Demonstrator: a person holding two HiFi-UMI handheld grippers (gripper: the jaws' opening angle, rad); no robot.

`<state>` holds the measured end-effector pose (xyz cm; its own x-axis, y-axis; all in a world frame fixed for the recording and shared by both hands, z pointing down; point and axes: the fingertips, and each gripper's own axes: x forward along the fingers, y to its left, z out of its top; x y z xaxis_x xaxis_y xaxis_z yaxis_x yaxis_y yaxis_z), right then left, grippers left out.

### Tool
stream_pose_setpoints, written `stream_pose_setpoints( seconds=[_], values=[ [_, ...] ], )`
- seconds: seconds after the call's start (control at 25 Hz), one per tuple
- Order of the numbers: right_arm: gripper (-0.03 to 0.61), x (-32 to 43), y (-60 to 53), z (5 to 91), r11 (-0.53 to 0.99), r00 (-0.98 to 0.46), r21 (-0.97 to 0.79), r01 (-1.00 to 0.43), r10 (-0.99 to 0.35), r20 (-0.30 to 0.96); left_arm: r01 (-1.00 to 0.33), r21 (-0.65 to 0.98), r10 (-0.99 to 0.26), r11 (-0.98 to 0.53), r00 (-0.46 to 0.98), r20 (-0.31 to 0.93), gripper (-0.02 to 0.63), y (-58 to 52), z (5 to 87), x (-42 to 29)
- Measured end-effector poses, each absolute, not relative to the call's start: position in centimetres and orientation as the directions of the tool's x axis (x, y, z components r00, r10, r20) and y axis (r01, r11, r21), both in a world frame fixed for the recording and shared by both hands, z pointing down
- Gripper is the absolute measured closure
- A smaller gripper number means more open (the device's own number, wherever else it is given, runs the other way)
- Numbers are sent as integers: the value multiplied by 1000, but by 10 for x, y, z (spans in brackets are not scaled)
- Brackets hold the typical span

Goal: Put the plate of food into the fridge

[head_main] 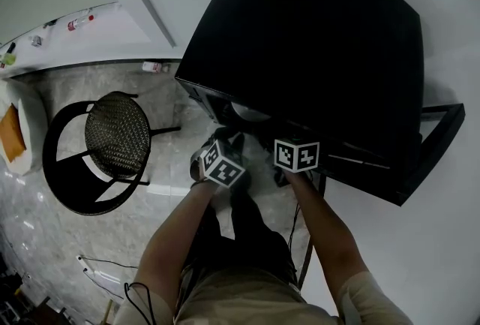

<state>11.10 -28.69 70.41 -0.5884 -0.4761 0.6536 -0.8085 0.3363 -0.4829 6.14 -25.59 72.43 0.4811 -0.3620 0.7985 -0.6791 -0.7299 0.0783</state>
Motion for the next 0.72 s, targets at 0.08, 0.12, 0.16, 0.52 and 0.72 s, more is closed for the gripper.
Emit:
stream_pose_setpoints(
  seconds=[0.08, 0.12, 0.16, 0.52, 0.72],
  values=[
    [411, 112, -288, 704, 333, -583, -479, -812, -484, 652, -676, 80, -359, -733, 484, 798, 572, -256, 724, 63],
    [410, 111, -289, 704, 333, -582, -477, -813, -488, 650, -674, 80, -358, -734, 485, 798, 572, -256, 724, 63],
    [410, 109, -290, 704, 335, -582, -476, -813, -490, 649, -674, 79, -358, -735, 484, 799, 572, -256, 724, 62],
    [411, 103, -299, 704, 335, -580, -474, -814, -502, 642, -668, 80, -355, -740, 488, 797, 572, -254, 724, 58],
    [411, 101, -301, 705, 328, -579, -478, -815, -505, 641, -666, 84, -351, -742, 492, 796, 572, -251, 724, 57]
  ],
)
